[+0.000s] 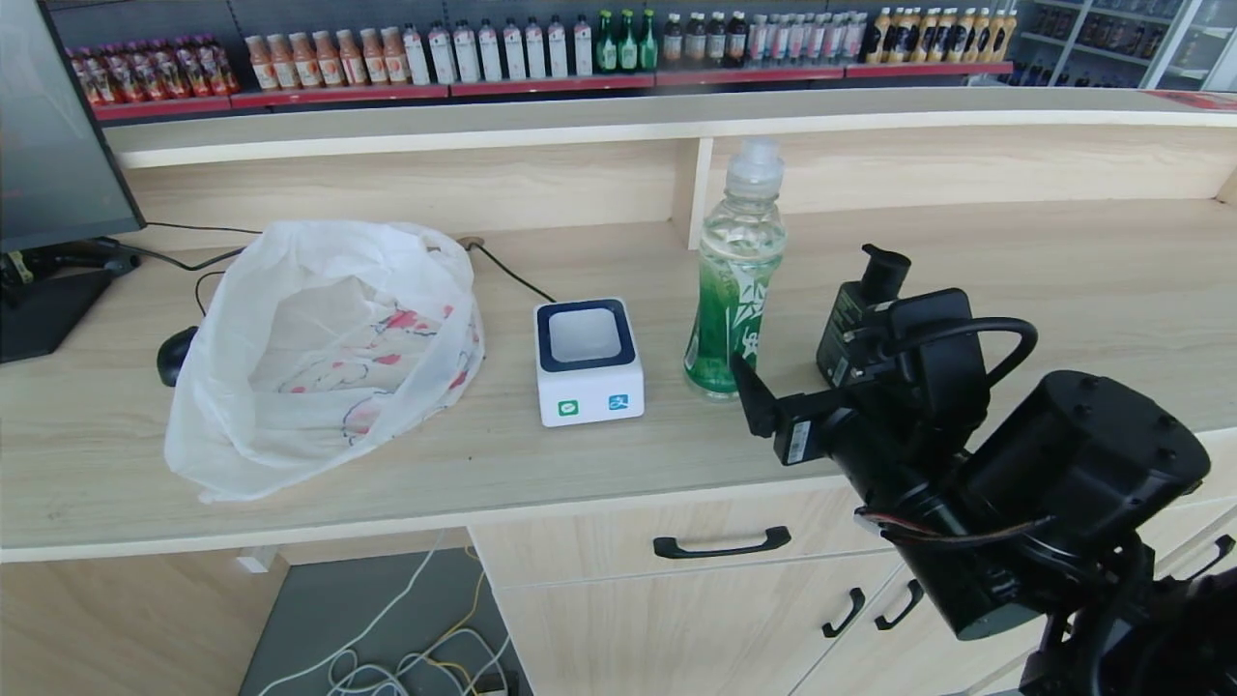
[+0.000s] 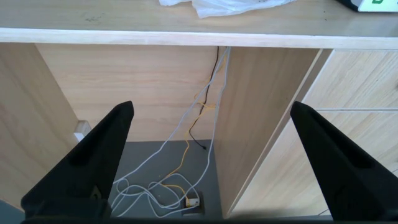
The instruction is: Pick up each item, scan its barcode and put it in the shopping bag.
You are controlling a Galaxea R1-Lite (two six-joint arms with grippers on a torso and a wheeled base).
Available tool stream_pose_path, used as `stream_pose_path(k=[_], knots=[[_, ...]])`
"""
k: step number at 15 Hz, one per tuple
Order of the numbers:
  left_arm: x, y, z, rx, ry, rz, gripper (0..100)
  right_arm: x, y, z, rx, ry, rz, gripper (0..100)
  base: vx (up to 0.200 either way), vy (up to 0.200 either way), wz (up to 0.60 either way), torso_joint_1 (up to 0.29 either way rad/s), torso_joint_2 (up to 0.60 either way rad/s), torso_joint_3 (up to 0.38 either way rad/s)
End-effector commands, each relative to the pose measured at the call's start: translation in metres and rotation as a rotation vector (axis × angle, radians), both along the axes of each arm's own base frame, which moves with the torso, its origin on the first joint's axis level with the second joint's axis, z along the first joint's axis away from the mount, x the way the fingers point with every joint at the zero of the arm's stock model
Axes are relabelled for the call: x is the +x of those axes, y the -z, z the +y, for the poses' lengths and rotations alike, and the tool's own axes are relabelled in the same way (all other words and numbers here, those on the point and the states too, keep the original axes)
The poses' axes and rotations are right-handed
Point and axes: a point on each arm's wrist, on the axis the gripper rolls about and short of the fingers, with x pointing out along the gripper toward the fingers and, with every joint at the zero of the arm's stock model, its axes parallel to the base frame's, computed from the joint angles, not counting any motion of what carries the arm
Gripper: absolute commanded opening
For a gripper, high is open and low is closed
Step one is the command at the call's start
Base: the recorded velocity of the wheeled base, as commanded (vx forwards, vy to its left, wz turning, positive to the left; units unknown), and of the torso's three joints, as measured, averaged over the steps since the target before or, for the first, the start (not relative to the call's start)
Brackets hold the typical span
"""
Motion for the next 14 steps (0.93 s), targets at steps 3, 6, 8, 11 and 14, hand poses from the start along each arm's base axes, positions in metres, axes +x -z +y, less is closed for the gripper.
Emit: stream_pose_path(k=[3, 6, 8, 11, 14], knots=[[0.000, 0.000, 0.000, 0.000, 0.000, 0.000, 100, 0.018, 0.004, 0.000, -0.018, 0.018, -0.008, 100, 0.000, 0.000, 0.00, 0.000, 0.00, 0.000], [0.000, 0.000, 0.000, 0.000, 0.000, 0.000, 100, 0.024, 0.002, 0.015, 0.007, -0.006, -0.024, 100, 0.000, 0.000, 0.00, 0.000, 0.00, 0.000], [0.000, 0.000, 0.000, 0.000, 0.000, 0.000, 100, 0.025, 0.004, 0.016, 0.010, -0.008, -0.018, 100, 0.000, 0.000, 0.00, 0.000, 0.00, 0.000], [0.000, 0.000, 0.000, 0.000, 0.000, 0.000, 100, 0.028, 0.004, 0.019, 0.035, -0.014, -0.017, 100, 0.000, 0.000, 0.00, 0.000, 0.00, 0.000], [0.000, 0.000, 0.000, 0.000, 0.000, 0.000, 100, 0.036, 0.004, 0.027, 0.051, -0.016, -0.024, 100, 0.000, 0.000, 0.00, 0.000, 0.00, 0.000]])
